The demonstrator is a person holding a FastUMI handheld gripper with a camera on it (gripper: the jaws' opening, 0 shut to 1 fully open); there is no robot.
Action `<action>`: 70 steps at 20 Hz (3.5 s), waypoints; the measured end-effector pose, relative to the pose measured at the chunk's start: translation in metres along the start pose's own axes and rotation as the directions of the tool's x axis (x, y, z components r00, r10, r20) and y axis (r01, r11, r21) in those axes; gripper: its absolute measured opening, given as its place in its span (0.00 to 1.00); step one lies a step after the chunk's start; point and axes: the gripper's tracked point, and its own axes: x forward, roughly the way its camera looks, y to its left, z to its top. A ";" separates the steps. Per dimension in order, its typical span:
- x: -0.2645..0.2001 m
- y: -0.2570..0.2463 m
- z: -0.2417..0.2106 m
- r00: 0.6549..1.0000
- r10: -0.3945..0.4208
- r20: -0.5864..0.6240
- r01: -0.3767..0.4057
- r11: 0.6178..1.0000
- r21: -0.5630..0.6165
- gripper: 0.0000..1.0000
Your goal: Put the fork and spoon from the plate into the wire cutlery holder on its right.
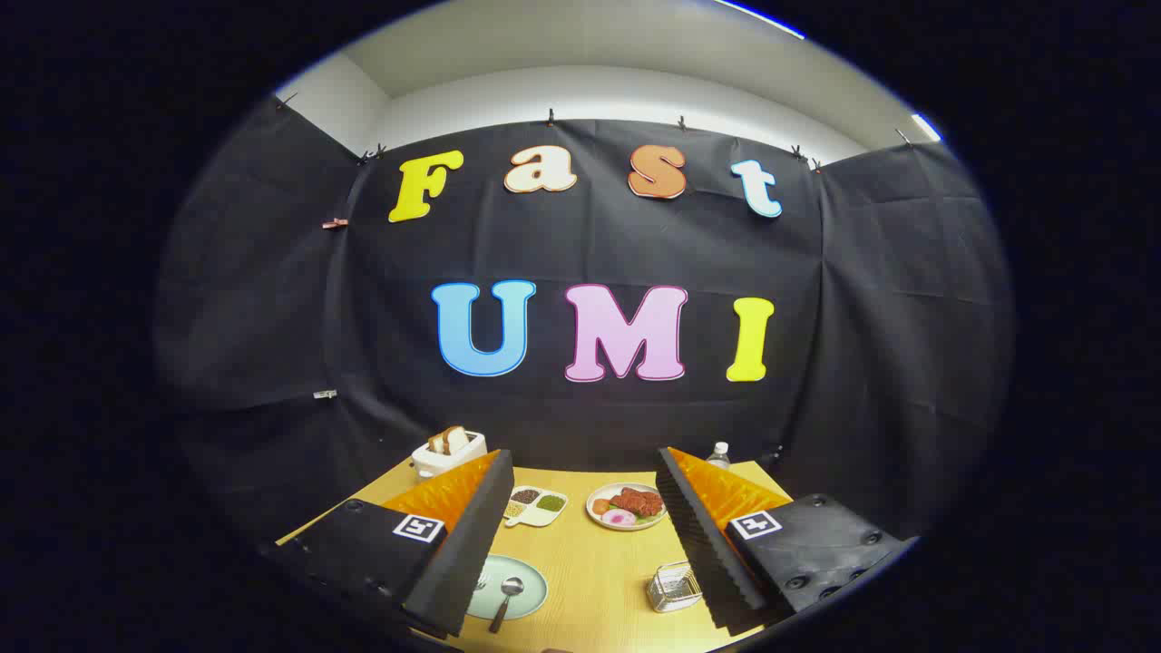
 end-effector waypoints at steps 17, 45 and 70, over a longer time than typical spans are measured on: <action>0.031 0.004 -0.043 0.996 -0.036 -0.081 0.034 0.999 -0.018 0.98; 0.042 0.117 -0.404 0.472 0.051 -0.880 -0.181 0.983 -0.040 0.80; 0.047 0.104 -0.430 0.189 0.059 -0.980 -0.204 0.979 0.019 0.10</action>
